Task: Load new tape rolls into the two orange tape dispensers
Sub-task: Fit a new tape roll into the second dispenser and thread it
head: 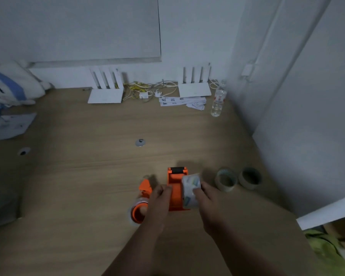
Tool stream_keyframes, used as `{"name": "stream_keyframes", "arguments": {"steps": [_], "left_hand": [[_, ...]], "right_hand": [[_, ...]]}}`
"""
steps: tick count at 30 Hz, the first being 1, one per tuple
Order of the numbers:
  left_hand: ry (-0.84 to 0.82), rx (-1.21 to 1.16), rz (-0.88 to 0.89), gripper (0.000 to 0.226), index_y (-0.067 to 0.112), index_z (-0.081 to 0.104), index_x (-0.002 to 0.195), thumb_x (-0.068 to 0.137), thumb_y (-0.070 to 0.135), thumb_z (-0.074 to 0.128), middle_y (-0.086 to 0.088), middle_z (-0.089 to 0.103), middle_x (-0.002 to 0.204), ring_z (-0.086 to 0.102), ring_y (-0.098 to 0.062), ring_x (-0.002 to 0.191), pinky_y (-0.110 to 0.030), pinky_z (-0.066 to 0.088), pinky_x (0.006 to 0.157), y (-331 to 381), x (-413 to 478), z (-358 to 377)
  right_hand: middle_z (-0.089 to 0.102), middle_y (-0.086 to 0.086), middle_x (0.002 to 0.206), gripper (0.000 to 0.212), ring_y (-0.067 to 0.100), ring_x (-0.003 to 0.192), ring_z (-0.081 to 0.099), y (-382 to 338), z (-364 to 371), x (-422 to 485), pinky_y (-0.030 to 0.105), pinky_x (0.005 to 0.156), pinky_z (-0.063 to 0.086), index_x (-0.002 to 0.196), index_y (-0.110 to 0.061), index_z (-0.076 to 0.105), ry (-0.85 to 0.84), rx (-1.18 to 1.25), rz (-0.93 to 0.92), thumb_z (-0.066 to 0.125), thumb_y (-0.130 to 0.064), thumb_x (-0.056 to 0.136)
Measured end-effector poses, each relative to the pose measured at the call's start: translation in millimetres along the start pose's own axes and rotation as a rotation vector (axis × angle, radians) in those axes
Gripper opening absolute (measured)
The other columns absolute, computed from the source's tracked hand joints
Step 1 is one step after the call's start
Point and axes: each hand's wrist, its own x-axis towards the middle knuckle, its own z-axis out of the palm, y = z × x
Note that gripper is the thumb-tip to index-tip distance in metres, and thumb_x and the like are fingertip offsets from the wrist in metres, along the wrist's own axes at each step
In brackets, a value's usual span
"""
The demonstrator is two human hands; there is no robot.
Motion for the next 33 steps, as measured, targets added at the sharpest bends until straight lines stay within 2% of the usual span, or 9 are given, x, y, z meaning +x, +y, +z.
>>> {"name": "stream_keyframes", "arguments": {"steps": [4, 7, 11, 15, 18, 22, 25, 29, 33], "left_hand": [[-0.015, -0.021, 0.014, 0.02, 0.023, 0.066, 0.074, 0.086, 0.037, 0.059, -0.007, 0.069, 0.082, 0.061, -0.024, 0.08, -0.042, 0.05, 0.079, 8, -1, -10], [-0.023, -0.093, -0.01, 0.017, 0.03, 0.072, 0.075, 0.086, 0.037, 0.062, -0.003, 0.072, 0.084, 0.065, -0.027, 0.085, -0.052, 0.052, 0.088, 16, -1, -13], [-0.075, -0.112, 0.034, 0.024, 0.028, 0.066, 0.068, 0.091, 0.031, 0.059, 0.001, 0.069, 0.077, 0.063, -0.025, 0.084, -0.046, 0.05, 0.082, 26, -4, -17], [-0.085, -0.047, 0.022, 0.025, 0.029, 0.066, 0.069, 0.093, 0.032, 0.057, -0.007, 0.074, 0.089, 0.069, -0.027, 0.084, -0.05, 0.056, 0.082, 25, -11, -21], [-0.104, -0.007, 0.077, 0.024, 0.027, 0.063, 0.07, 0.09, 0.041, 0.057, -0.01, 0.07, 0.082, 0.062, -0.03, 0.078, -0.05, 0.054, 0.078, 21, -13, -28], [-0.1, 0.013, 0.116, 0.032, 0.022, 0.055, 0.065, 0.096, 0.03, 0.055, 0.009, 0.057, 0.058, 0.05, -0.012, 0.061, -0.032, 0.044, 0.064, 19, -17, -31], [-0.138, -0.005, 0.13, 0.027, 0.01, 0.059, 0.079, 0.097, 0.029, 0.053, 0.0, 0.063, 0.069, 0.057, -0.015, 0.068, -0.034, 0.048, 0.067, 15, -19, -34], [-0.168, -0.035, 0.148, 0.028, 0.002, 0.061, 0.088, 0.099, 0.025, 0.049, -0.002, 0.063, 0.068, 0.058, -0.009, 0.063, -0.021, 0.049, 0.058, 16, -24, -31], [-0.198, -0.041, 0.137, 0.028, 0.007, 0.062, 0.1, 0.101, 0.03, 0.045, -0.013, 0.069, 0.087, 0.063, -0.022, 0.081, -0.035, 0.052, 0.073, 13, -27, -26]], "right_hand": [[0.07, 0.012, 0.093, 0.022, 0.018, 0.08, 0.064, -3, 12, -9, 0.023, 0.064, 0.053, 0.106, -0.001, 0.066, 0.042, -0.004, -0.013, 0.049, -0.004, 0.092], [0.071, 0.007, 0.096, 0.027, 0.02, 0.086, 0.067, -9, 17, -17, 0.034, 0.075, 0.056, 0.1, -0.014, 0.066, 0.029, -0.012, 0.012, 0.043, 0.0, 0.098], [0.072, 0.011, 0.105, 0.025, 0.033, 0.1, 0.068, -5, 21, -22, 0.048, 0.087, 0.055, 0.107, -0.02, 0.065, 0.047, -0.022, 0.014, 0.044, -0.007, 0.099], [0.072, 0.006, 0.097, 0.025, 0.01, 0.078, 0.073, -8, 28, -25, 0.022, 0.062, 0.056, 0.107, -0.018, 0.063, 0.053, -0.007, 0.008, 0.043, -0.005, 0.099], [0.072, 0.01, 0.097, 0.026, 0.01, 0.076, 0.071, -9, 33, -26, 0.021, 0.062, 0.055, 0.109, -0.011, 0.065, 0.071, -0.005, -0.011, 0.044, -0.002, 0.098], [0.071, 0.017, 0.099, 0.025, 0.014, 0.076, 0.069, -9, 38, -28, 0.023, 0.063, 0.055, 0.112, -0.005, 0.065, 0.053, -0.012, -0.02, 0.044, -0.004, 0.099], [0.074, 0.013, 0.1, 0.025, 0.017, 0.081, 0.071, -8, 41, -31, 0.028, 0.069, 0.058, 0.11, -0.014, 0.066, 0.02, -0.018, 0.0, 0.044, -0.009, 0.1], [0.076, 0.008, 0.098, 0.027, 0.019, 0.086, 0.073, -4, 48, -35, 0.033, 0.077, 0.058, 0.105, -0.018, 0.069, 0.035, 0.005, -0.004, 0.044, -0.008, 0.1], [0.075, 0.01, 0.101, 0.028, 0.021, 0.091, 0.073, -4, 55, -39, 0.034, 0.079, 0.058, 0.107, -0.019, 0.069, 0.022, -0.027, -0.026, 0.043, -0.01, 0.101]]}}
